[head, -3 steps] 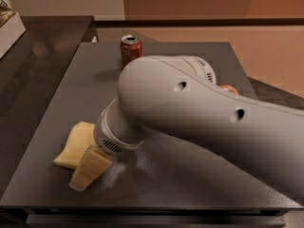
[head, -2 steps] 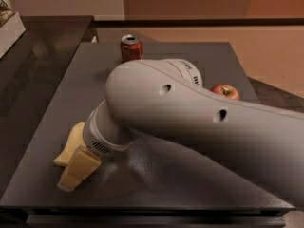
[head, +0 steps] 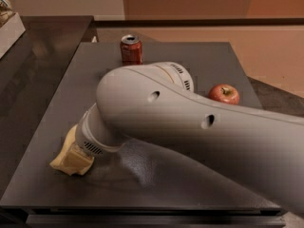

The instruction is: Move sponge near coke can

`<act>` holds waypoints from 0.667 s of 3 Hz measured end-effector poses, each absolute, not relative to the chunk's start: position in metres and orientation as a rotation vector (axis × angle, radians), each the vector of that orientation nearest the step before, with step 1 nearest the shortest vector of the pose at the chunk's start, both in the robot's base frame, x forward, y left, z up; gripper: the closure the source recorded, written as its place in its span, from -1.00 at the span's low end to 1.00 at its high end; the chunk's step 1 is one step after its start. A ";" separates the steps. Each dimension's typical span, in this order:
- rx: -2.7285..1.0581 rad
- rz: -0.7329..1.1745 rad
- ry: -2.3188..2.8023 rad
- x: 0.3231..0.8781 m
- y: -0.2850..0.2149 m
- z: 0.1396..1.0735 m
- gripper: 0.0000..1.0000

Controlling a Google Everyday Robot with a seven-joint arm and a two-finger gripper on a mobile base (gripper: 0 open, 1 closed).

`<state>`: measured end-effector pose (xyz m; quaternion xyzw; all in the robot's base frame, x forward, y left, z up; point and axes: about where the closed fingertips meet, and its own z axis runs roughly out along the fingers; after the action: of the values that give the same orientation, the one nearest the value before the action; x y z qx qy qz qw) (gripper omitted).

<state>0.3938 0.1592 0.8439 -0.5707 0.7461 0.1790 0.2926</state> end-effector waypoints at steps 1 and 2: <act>-1.487 0.434 1.985 0.403 0.149 0.851 0.27; -1.452 0.372 1.978 0.418 0.132 0.863 0.76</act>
Offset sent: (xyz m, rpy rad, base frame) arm 0.0445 -0.0504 0.0323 -0.0223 -0.1259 -0.1158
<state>0.4177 0.1321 0.8635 -0.5534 0.7540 0.1419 0.3241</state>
